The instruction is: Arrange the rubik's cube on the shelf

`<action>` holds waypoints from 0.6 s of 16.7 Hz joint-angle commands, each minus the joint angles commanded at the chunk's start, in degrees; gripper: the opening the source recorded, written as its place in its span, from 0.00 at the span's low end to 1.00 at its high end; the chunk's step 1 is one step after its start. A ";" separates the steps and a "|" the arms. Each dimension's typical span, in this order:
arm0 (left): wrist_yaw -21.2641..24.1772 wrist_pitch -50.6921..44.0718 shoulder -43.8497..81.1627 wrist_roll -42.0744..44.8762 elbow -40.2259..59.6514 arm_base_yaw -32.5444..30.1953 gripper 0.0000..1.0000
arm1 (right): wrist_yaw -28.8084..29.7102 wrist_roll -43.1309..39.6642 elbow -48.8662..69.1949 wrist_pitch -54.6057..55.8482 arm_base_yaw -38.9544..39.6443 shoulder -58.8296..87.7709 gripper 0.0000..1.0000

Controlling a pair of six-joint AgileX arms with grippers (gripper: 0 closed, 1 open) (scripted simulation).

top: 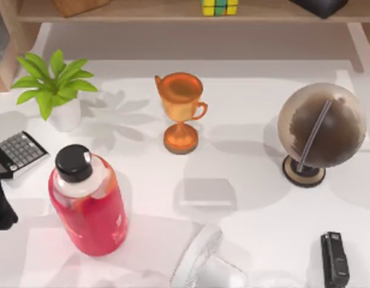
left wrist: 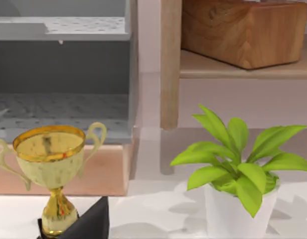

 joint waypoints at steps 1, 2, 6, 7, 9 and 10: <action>0.00 0.00 0.00 0.00 0.00 0.00 1.00 | 0.00 0.00 0.00 0.00 0.00 0.00 0.00; 0.00 0.00 0.00 0.00 0.00 0.00 1.00 | 0.00 0.00 0.00 0.00 0.00 0.00 0.00; 0.00 0.00 0.00 0.00 0.00 0.00 1.00 | 0.04 0.10 -0.05 -0.13 -0.10 0.13 0.00; 0.00 0.00 0.00 0.00 0.00 0.00 1.00 | 0.13 0.05 0.15 -0.23 0.02 0.19 0.00; 0.00 0.00 0.00 0.00 0.00 0.00 1.00 | 1.24 -0.14 2.25 -1.43 1.13 0.93 0.00; 0.00 0.00 0.00 0.00 0.00 0.00 1.00 | 2.16 -0.08 3.93 -2.48 1.96 1.56 0.00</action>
